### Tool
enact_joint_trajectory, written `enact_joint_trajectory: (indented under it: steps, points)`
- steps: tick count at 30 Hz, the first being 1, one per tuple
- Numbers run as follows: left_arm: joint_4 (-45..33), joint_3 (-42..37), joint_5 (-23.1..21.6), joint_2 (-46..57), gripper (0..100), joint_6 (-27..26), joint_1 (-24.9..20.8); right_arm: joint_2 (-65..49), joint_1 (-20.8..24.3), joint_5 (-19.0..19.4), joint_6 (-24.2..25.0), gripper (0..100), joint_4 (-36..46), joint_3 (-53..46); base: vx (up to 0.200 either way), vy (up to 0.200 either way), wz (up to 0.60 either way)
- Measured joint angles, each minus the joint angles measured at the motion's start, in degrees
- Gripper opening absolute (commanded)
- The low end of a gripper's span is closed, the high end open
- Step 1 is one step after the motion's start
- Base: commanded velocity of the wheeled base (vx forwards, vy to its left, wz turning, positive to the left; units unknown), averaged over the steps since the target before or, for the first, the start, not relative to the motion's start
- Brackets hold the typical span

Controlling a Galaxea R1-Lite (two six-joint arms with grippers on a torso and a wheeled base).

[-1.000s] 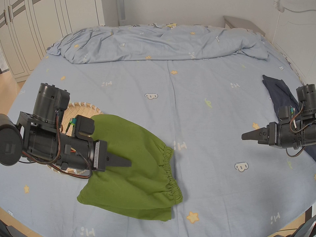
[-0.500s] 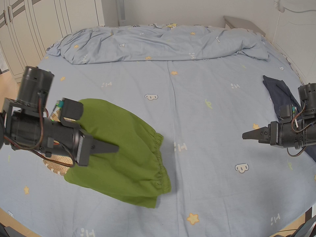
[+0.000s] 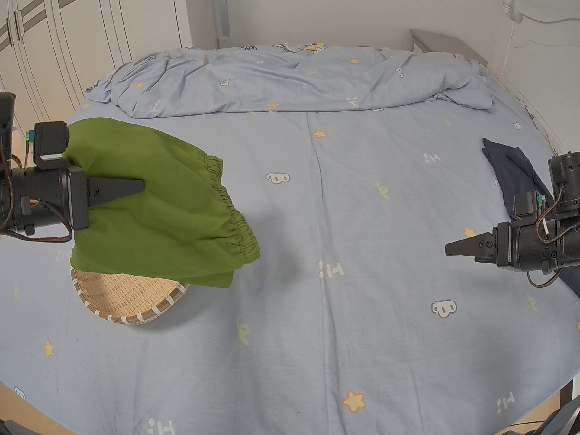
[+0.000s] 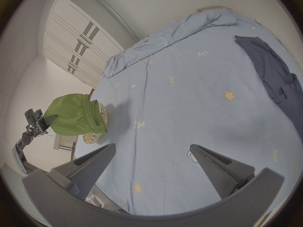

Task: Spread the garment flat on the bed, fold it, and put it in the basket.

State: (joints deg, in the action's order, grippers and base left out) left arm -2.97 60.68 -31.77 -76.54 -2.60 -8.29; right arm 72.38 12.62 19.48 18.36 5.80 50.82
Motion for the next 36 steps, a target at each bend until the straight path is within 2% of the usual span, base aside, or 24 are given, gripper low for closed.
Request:
enact_joint_trajectory:
  steps: [4, 9, 12, 22, 36]
  points:
    - [1.12, 0.39, -6.27, 0.11, 0, 2.02, 3.61, -0.09, 0.02, 0.0, 0.0, 100, 0.0, -0.02, 0.0, 0.0, 0.0]
    - [1.67, 1.22, -8.61, -0.09, 0, 3.41, 9.76, -0.18, 0.02, 0.0, -0.07, 100, 0.0, -0.02, 0.0, 0.0, 0.0]
    - [1.72, 1.5, -9.06, -0.63, 0, 3.82, 12.8, -0.2, 0.02, 0.0, -0.09, 100, 0.0, 0.0, 0.0, 0.0, 0.0]
    - [1.45, 1.05, -9.23, -5.49, 0, 3.9, 17.15, -0.83, -0.05, -0.05, -0.09, 100, 0.0, 0.02, 0.0, 0.0, 0.0]
    - [1.32, 0.56, -7.07, -25.33, 0, 3.06, 25.38, -1.38, -0.02, 0.0, -0.09, 100, 0.05, -0.09, 0.0, 0.0, 0.0]
